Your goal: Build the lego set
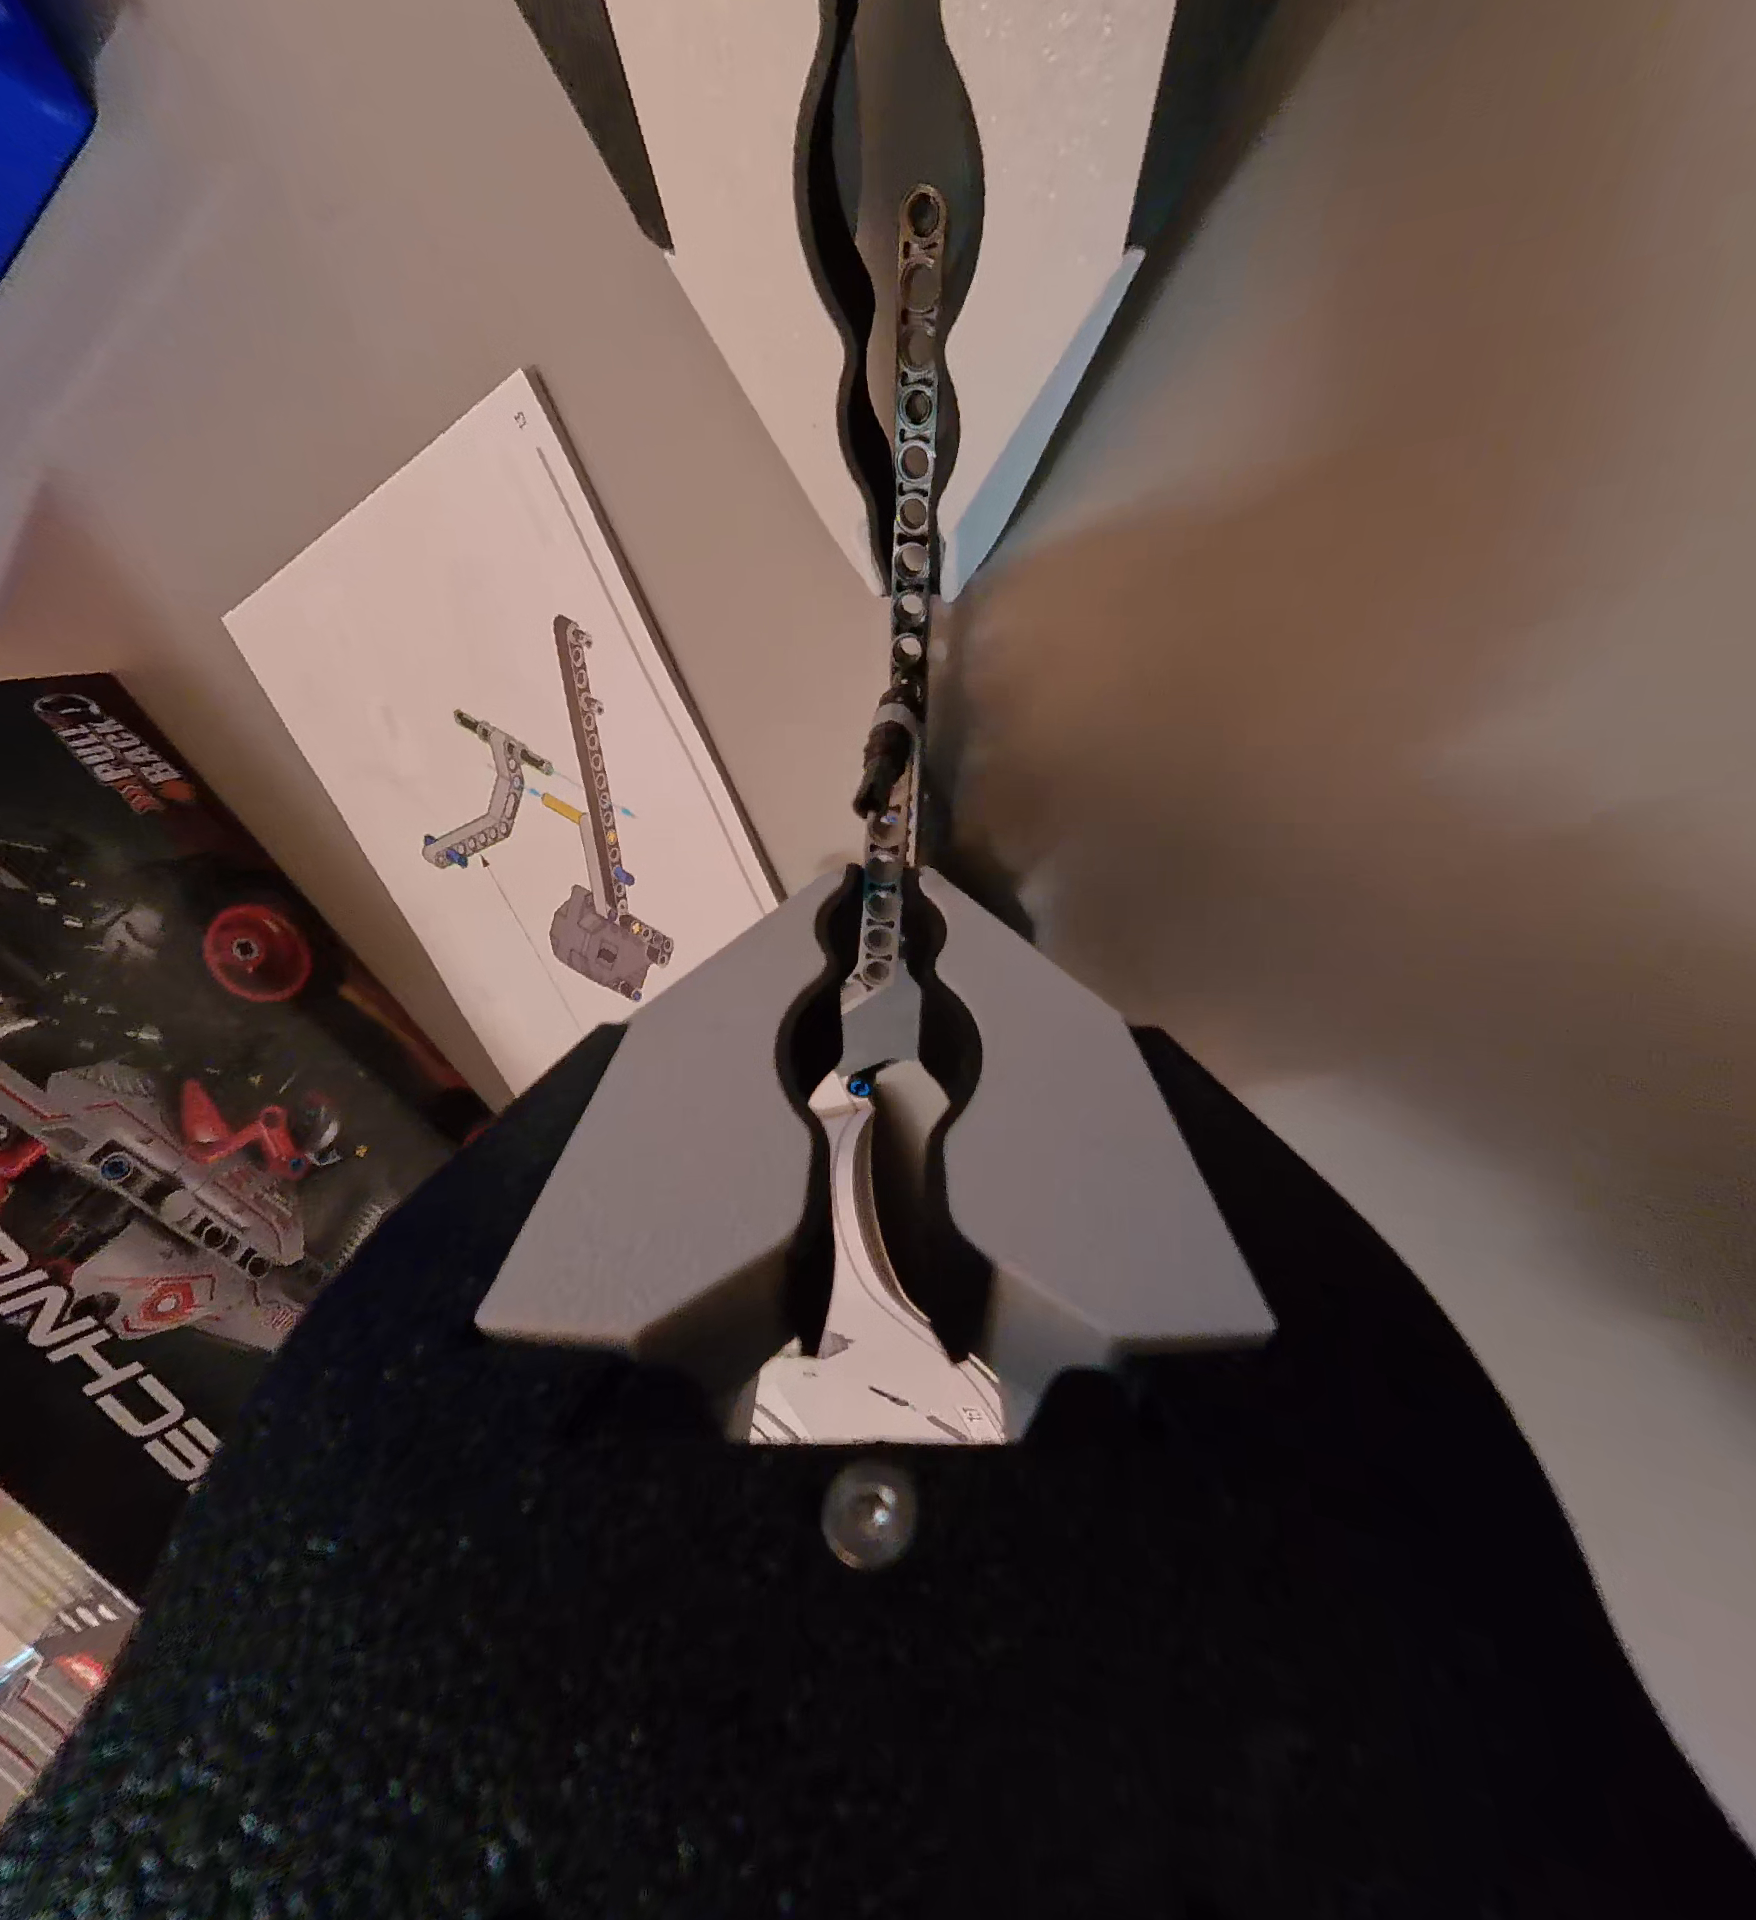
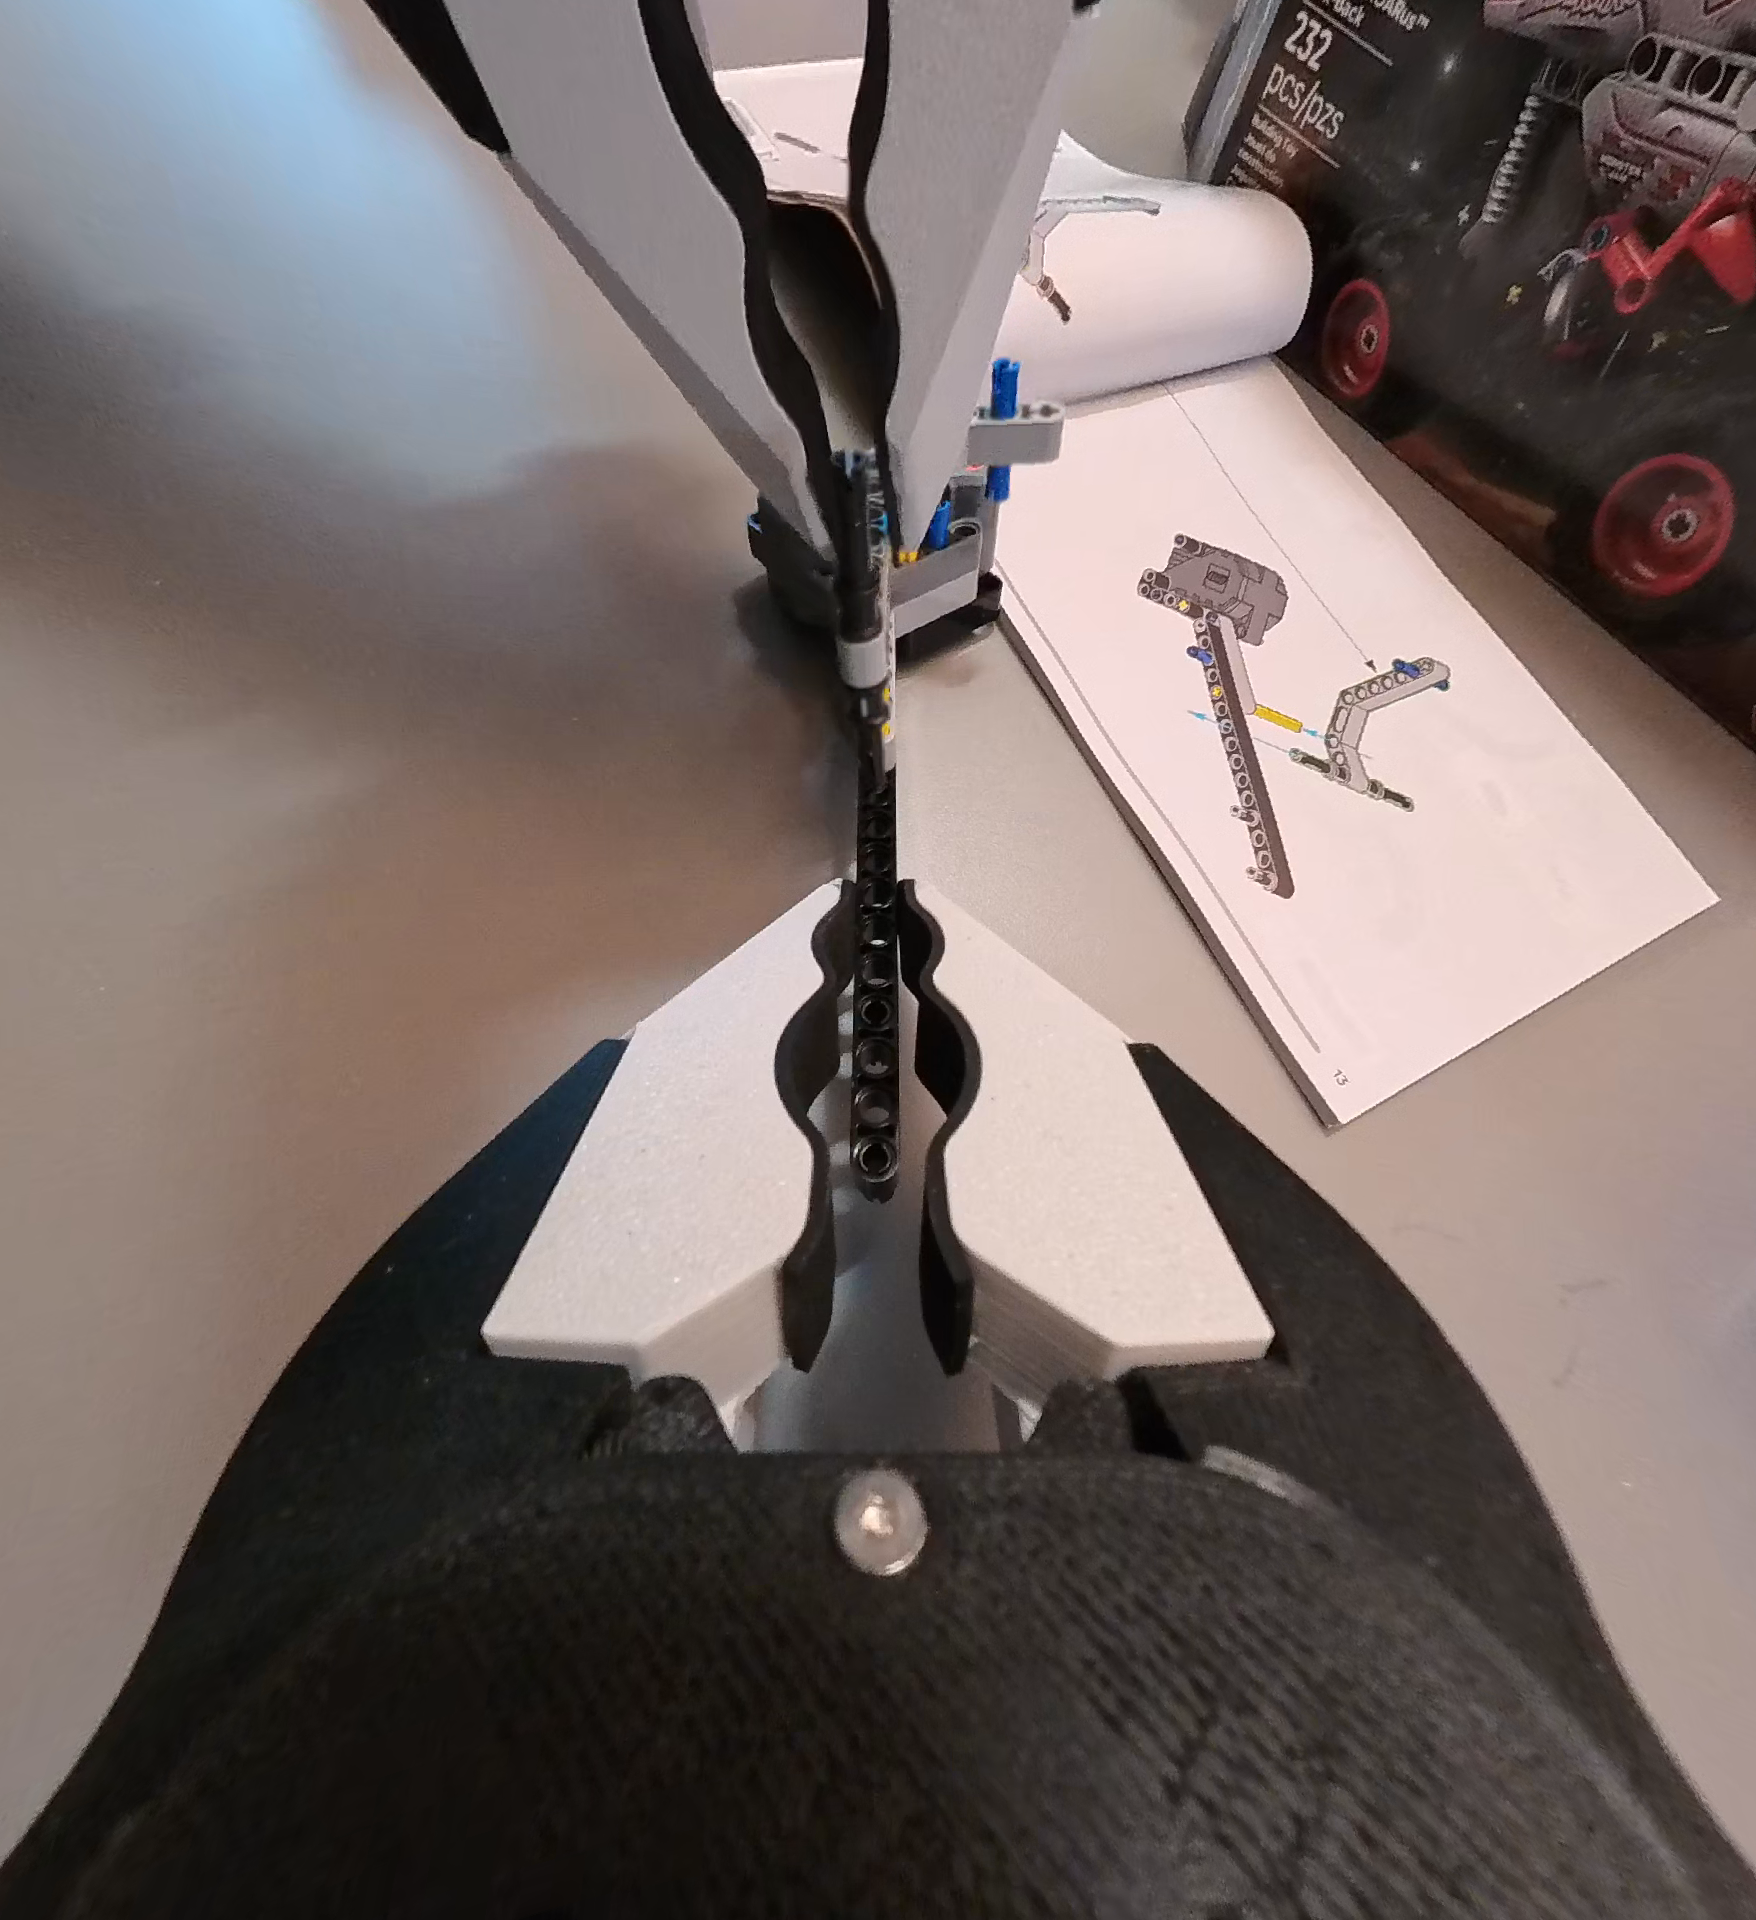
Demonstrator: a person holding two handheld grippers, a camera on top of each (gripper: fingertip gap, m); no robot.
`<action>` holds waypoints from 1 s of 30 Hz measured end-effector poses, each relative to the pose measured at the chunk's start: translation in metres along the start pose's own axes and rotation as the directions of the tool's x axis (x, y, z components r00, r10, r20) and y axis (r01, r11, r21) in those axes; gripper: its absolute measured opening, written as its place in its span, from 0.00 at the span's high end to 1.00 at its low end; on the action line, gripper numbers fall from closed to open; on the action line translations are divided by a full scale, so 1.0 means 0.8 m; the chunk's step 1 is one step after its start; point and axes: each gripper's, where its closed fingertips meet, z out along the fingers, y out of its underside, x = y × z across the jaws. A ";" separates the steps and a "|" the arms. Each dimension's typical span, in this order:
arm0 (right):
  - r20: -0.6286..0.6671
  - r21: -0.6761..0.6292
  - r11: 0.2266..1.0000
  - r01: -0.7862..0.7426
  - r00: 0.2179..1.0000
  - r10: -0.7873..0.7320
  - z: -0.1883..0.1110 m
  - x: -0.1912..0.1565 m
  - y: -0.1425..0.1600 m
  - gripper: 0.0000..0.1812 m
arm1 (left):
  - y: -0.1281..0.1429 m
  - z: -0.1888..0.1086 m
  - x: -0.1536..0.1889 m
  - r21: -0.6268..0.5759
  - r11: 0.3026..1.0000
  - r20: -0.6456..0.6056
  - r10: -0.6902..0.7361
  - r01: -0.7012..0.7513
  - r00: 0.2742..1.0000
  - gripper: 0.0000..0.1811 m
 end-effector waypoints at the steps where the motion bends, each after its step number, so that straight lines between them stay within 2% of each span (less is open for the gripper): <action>1: 0.000 0.000 1.000 0.000 1.000 0.000 0.000 0.000 0.000 0.98 | -0.001 0.000 0.000 0.002 1.000 -0.001 0.003 -0.003 1.000 0.97; 22: 0.003 -0.001 1.000 0.003 1.000 -0.003 0.000 -0.001 0.000 0.98 | -0.003 0.010 0.000 -0.060 0.996 -0.026 0.069 -0.071 0.997 0.97; 30: 0.004 -0.001 1.000 0.003 1.000 -0.003 0.000 -0.001 0.000 0.98 | -0.002 0.010 -0.001 -0.100 0.977 0.023 0.193 -0.190 0.981 0.97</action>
